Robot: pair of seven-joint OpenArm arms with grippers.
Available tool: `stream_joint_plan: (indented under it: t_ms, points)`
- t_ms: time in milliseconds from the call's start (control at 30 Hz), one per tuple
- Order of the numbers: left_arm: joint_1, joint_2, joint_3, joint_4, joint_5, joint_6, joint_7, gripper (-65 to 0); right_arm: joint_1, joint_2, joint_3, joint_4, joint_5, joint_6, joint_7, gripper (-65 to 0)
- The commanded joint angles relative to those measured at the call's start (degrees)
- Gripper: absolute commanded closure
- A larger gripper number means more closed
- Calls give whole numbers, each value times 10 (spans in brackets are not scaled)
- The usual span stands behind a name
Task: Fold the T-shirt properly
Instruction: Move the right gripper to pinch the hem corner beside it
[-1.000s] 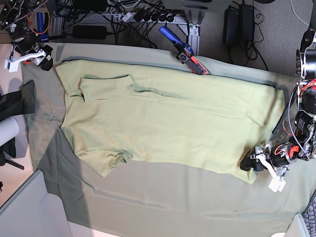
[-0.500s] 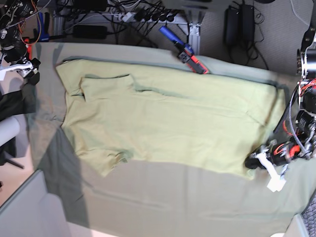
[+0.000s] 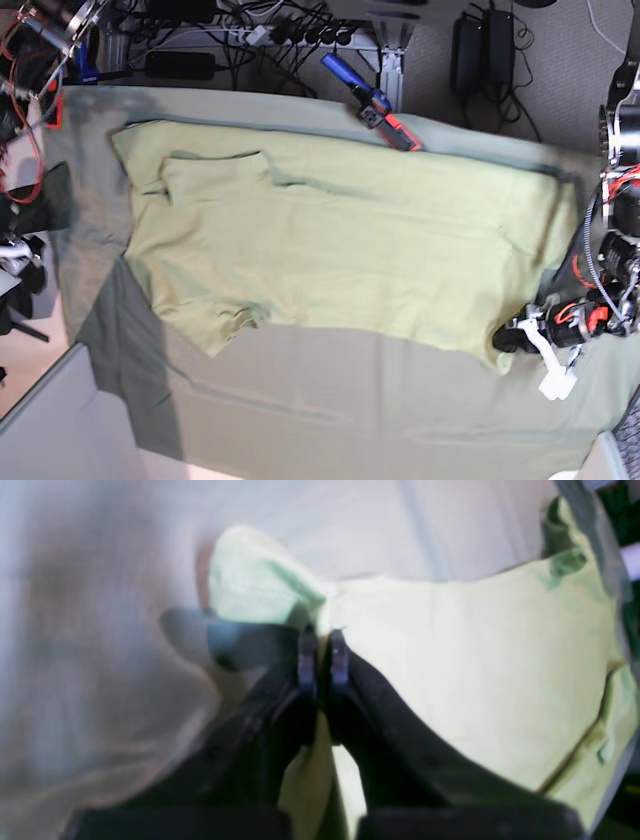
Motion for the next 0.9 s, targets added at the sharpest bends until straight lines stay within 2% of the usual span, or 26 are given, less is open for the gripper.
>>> stream_joint_plan:
  t_ms: [0,100,233,433,567,867]
  points:
    - [-15,-5,-1,9,-15,-7,1,0,29,14,-15,-13,-1,6,11,-394]
    - [-15,-5,-1,9,-21,-7,8,0,94,6,-75,-77,-13,6,26,-394]
    - [-15,-5,-1,9,-21,-7,8,0,148,-21,-137,-161,-69,6,72,-394]
    - [-15,-5,-1,9,-21,-7,9,0,171,-84,-191,-265,-128,5,112,-394]
    - [-15,-5,-1,9,-21,-7,9,0,169,-116,-217,-283,-158,5,125,-394]
    - [-15,-9,-1,9,-25,-7,14,0,171,-123,-229,-244,-159,5,125,-394]
